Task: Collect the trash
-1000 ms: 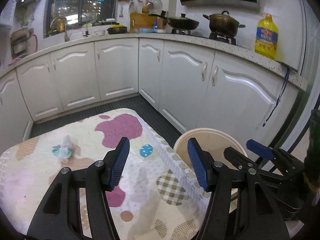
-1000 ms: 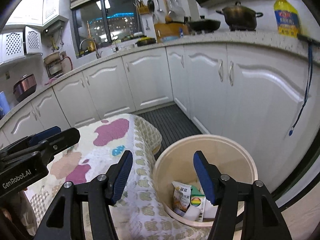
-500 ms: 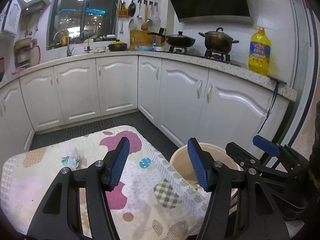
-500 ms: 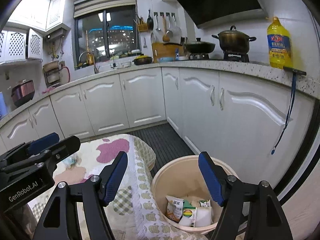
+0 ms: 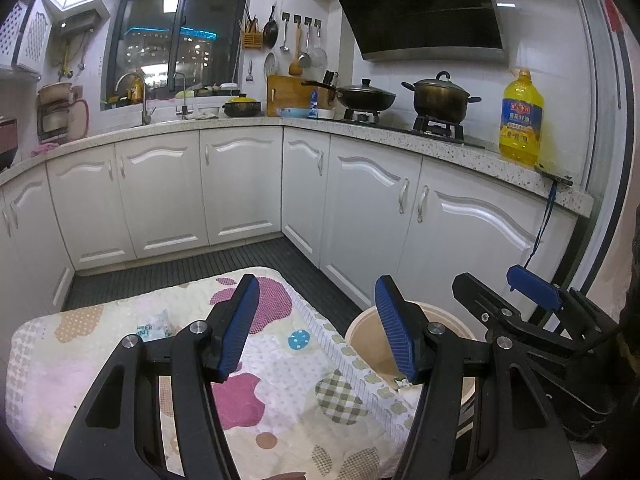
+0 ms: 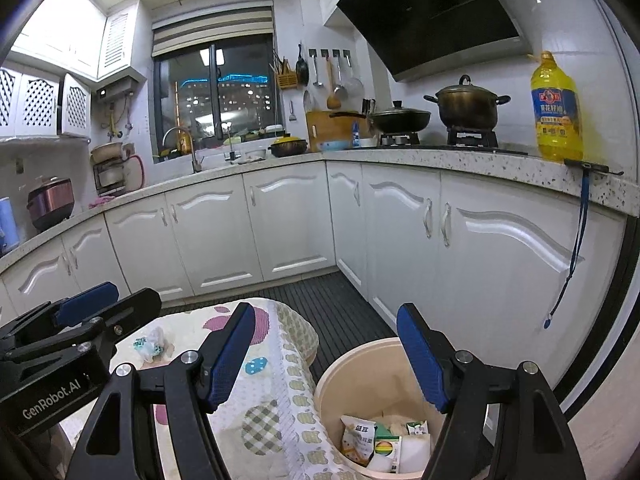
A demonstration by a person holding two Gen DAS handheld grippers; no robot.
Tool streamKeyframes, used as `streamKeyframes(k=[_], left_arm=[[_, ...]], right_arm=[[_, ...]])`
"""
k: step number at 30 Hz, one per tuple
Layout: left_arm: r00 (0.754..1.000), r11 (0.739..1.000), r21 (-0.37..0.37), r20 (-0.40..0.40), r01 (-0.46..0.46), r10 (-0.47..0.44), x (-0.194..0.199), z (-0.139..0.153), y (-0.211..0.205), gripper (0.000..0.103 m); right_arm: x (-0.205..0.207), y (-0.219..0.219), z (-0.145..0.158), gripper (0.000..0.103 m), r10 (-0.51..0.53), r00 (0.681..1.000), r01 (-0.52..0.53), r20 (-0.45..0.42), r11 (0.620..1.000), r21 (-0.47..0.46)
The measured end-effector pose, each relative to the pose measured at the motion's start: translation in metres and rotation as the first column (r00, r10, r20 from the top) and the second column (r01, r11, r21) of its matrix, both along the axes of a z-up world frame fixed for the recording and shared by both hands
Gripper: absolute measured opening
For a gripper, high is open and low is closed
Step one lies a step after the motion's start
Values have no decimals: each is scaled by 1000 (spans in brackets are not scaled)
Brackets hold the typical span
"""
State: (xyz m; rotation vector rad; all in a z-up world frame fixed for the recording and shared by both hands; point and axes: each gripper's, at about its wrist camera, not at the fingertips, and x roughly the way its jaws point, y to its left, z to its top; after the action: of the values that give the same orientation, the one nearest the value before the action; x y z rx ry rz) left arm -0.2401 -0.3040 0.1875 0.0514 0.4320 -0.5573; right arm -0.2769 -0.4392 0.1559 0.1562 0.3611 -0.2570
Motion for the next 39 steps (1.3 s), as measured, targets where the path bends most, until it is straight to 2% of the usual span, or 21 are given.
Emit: streamKeyframes(k=[39], left_arm=[[1000,999,27,-23,-19,20,4,-7,3,59]], right_arm=[[4,-4,1,71,0,1000,1,-11,1000,5]])
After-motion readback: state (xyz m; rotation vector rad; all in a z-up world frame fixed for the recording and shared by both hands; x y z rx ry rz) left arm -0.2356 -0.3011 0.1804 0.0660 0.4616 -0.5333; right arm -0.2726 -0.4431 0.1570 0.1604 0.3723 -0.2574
